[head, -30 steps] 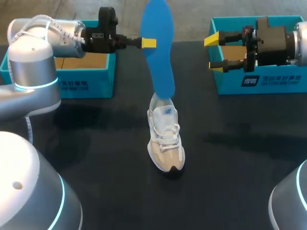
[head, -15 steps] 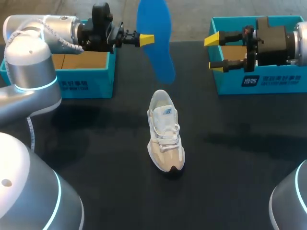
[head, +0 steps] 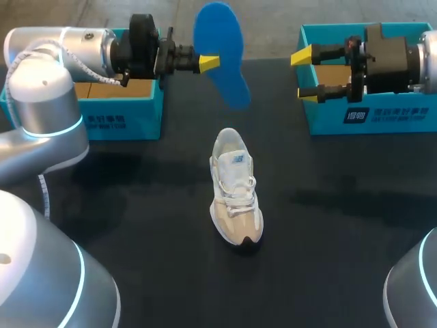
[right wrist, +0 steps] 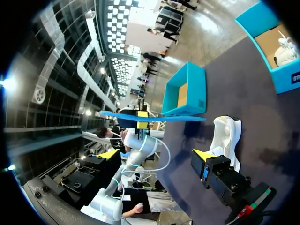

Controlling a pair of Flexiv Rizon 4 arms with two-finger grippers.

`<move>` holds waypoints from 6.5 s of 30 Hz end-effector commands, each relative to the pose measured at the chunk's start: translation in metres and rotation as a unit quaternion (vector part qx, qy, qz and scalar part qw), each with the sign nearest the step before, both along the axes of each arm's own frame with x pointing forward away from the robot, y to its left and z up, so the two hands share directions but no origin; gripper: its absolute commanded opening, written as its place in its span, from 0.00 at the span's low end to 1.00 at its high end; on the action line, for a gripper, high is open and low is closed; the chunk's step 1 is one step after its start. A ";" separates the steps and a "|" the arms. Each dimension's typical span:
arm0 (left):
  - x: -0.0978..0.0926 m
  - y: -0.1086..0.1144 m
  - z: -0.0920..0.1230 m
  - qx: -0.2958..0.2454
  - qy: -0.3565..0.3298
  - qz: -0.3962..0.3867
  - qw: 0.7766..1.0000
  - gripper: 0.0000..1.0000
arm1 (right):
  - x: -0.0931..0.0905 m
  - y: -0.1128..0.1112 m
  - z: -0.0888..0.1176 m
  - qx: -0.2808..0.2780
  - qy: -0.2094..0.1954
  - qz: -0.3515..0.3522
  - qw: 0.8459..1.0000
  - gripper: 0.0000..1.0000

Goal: Take the shoe out of the shoebox, open the shoe tongue, remove and reinsert the insole, then place the shoe into the shoebox

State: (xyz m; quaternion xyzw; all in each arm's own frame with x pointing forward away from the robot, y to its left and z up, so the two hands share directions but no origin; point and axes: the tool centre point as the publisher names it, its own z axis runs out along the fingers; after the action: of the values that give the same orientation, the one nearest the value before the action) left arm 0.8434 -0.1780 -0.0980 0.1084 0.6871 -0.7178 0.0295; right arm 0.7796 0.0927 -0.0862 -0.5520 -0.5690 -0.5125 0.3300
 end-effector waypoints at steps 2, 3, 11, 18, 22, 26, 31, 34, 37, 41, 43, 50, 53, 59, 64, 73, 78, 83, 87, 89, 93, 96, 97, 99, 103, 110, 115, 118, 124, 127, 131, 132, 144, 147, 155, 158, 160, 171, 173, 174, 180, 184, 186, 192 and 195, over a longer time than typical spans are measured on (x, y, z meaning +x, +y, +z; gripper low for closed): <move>0.002 0.003 -0.007 0.022 -0.182 0.026 0.983 0.00 | 0.001 0.002 -0.001 0.001 0.000 0.000 1.000 1.00; 0.003 0.004 -0.009 0.024 -0.226 0.028 0.973 0.00 | 0.001 0.002 -0.001 0.001 0.000 0.000 1.000 1.00; 0.006 0.003 -0.021 0.023 -0.413 0.059 0.908 0.00 | 0.001 0.002 -0.001 0.001 0.000 0.000 1.000 1.00; 0.007 0.003 -0.027 0.016 -0.539 0.064 0.840 0.00 | 0.001 0.002 -0.001 0.001 0.000 0.000 1.000 1.00; 0.007 0.003 -0.028 -0.001 -0.592 0.074 0.802 0.00 | 0.001 0.002 -0.001 0.001 0.000 0.000 1.000 1.00; 0.009 0.005 -0.029 -0.015 -0.634 0.080 0.769 0.00 | 0.001 0.002 -0.001 0.001 0.000 0.000 1.000 1.00; 0.014 0.006 -0.028 -0.033 -0.706 0.102 0.700 0.00 | 0.001 0.002 -0.001 0.001 0.000 0.000 1.000 1.00; 0.018 0.006 -0.027 -0.042 -0.743 0.119 0.658 0.00 | 0.001 0.002 -0.001 0.001 0.000 0.000 1.000 1.00; 0.019 0.006 -0.025 -0.049 -0.750 0.130 0.647 0.00 | 0.001 0.002 -0.001 0.001 0.000 0.000 1.000 1.00; 0.019 0.004 -0.025 -0.046 -0.756 0.126 0.640 0.00 | 0.001 0.002 -0.001 0.001 0.000 0.000 1.000 1.00; 0.018 0.003 -0.025 -0.049 -0.754 0.132 0.641 0.00 | 0.001 0.002 -0.001 0.001 0.000 0.000 1.000 1.00; 0.015 0.000 -0.025 -0.052 -0.742 0.137 0.654 0.00 | 0.001 0.003 -0.001 0.001 0.000 0.000 1.000 1.00; 0.015 -0.002 -0.022 -0.054 -0.735 0.143 0.661 0.00 | 0.002 0.004 -0.001 0.003 0.001 -0.001 1.000 1.00; 0.013 -0.004 -0.016 -0.058 -0.726 0.149 0.669 0.00 | 0.004 0.008 -0.003 0.006 0.001 0.003 1.000 1.00; 0.010 -0.008 -0.015 -0.060 -0.723 0.147 0.672 0.00 | 0.008 0.018 -0.003 0.004 0.001 0.018 1.000 1.00; 0.004 -0.018 -0.011 -0.062 -0.709 0.133 0.690 0.00 | 0.019 0.038 -0.002 -0.007 -0.003 0.042 0.999 1.00; 0.002 -0.024 -0.011 -0.059 -0.706 0.124 0.695 0.00 | 0.024 0.047 -0.003 -0.012 0.002 0.052 0.999 1.00; 0.001 -0.031 -0.010 -0.056 -0.703 0.119 0.699 0.00 | 0.025 0.055 -0.005 -0.011 0.010 0.061 0.998 0.89; 0.000 -0.034 -0.008 -0.059 -0.702 0.118 0.700 0.00 | 0.024 0.062 -0.006 -0.011 0.017 0.068 0.997 0.76; 0.000 -0.034 -0.008 -0.059 -0.701 0.119 0.700 0.00 | 0.023 0.061 -0.009 -0.010 0.020 0.070 0.997 0.75; 0.002 -0.037 -0.007 -0.053 -0.700 0.125 0.701 0.00 | 0.021 0.064 -0.011 -0.008 0.025 0.071 0.997 0.69; 0.003 -0.040 -0.006 -0.052 -0.699 0.126 0.702 0.00 | 0.019 0.068 -0.012 -0.007 0.027 0.073 0.997 0.66; 0.003 -0.041 -0.005 -0.052 -0.699 0.126 0.702 0.00 | 0.019 0.069 -0.012 -0.006 0.028 0.074 0.997 0.66; 0.002 -0.044 -0.004 -0.055 -0.699 0.126 0.702 0.00 | 0.019 0.071 -0.013 -0.005 0.029 0.076 0.997 0.62; 0.002 -0.046 -0.003 -0.058 -0.698 0.128 0.702 0.00 | 0.019 0.074 -0.013 -0.004 0.030 0.077 0.997 0.55; 0.000 -0.050 -0.001 -0.062 -0.694 0.135 0.705 0.00 | 0.017 0.080 -0.014 -0.002 0.031 0.078 0.996 0.47; -0.002 -0.050 0.001 -0.067 -0.692 0.137 0.706 0.00 | 0.017 0.079 -0.015 -0.001 0.032 0.077 0.997 0.42; -0.003 -0.049 0.002 -0.070 -0.691 0.138 0.706 0.00 | 0.018 0.077 -0.015 0.000 0.032 0.076 0.997 0.35; -0.005 -0.047 0.001 -0.072 -0.690 0.137 0.707 0.00 | 0.018 0.077 -0.014 0.000 0.032 0.073 0.997 0.13; -0.007 -0.046 0.001 -0.076 -0.689 0.134 0.708 0.00 | 0.018 0.077 -0.014 0.001 0.032 0.073 0.997 0.00; -0.008 -0.044 -0.001 -0.077 -0.689 0.130 0.709 0.24 | 0.017 0.079 -0.013 0.003 0.031 0.074 0.997 0.00; -0.008 -0.043 -0.001 -0.077 -0.689 0.130 0.709 0.34 | 0.017 0.079 -0.014 0.003 0.030 0.075 0.997 0.00; 0.000 -0.027 -0.005 -0.070 -0.702 0.097 0.702 1.00 | 0.021 0.074 -0.014 0.001 -0.002 0.064 0.998 0.00; 0.003 -0.017 -0.008 -0.067 -0.708 0.071 0.699 1.00 | 0.024 0.072 -0.011 -0.006 -0.024 0.063 0.998 0.00; 0.004 0.012 -0.029 -0.060 -0.722 -0.020 0.689 1.00 | 0.037 0.069 -0.007 -0.003 -0.110 0.071 0.991 0.00; 0.006 0.021 -0.036 -0.058 -0.728 -0.046 0.681 1.00 | 0.039 0.072 -0.002 0.002 -0.151 0.079 0.985 0.00; 0.008 0.024 -0.041 -0.052 -0.729 -0.062 0.680 1.00 | 0.040 0.075 -0.001 0.002 -0.170 0.084 0.982 0.00; 0.013 0.039 -0.059 -0.070 -0.738 -0.119 0.660 1.00 | 0.043 0.079 0.002 -0.002 -0.256 0.064 0.965 0.00; 0.014 0.042 -0.064 -0.074 -0.740 -0.126 0.657 1.00 | 0.043 0.078 0.003 -0.011 -0.273 0.058 0.960 0.00; 0.015 0.043 -0.066 -0.071 -0.740 -0.132 0.655 1.00 | 0.044 0.078 0.003 -0.015 -0.279 0.057 0.959 0.00; 0.015 0.045 -0.070 -0.074 -0.745 -0.131 0.650 1.00 | 0.045 0.080 0.004 -0.038 -0.290 0.069 0.954 0.00; 0.015 0.045 -0.070 -0.074 -0.745 -0.131 0.650 1.00 | 0.045 0.080 0.004 -0.038 -0.290 0.069 0.954 0.00; 0.015 0.045 -0.070 -0.074 -0.745 -0.131 0.650 1.00 | 0.045 0.080 0.004 -0.038 -0.290 0.069 0.954 0.00; 0.015 0.045 -0.070 -0.074 -0.745 -0.131 0.650 1.00 | 0.045 0.080 0.004 -0.038 -0.290 0.069 0.954 0.00; 0.015 0.045 -0.070 -0.074 -0.745 -0.131 0.650 1.00 | 0.045 0.080 0.004 -0.038 -0.290 0.069 0.954 0.00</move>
State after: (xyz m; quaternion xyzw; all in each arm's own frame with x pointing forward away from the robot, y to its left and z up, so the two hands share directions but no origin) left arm 0.8586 -0.1335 -0.1681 0.6922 0.3575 -0.4411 0.4456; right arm 0.8231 0.1703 -0.0814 -0.3510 -0.6962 -0.6042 0.1645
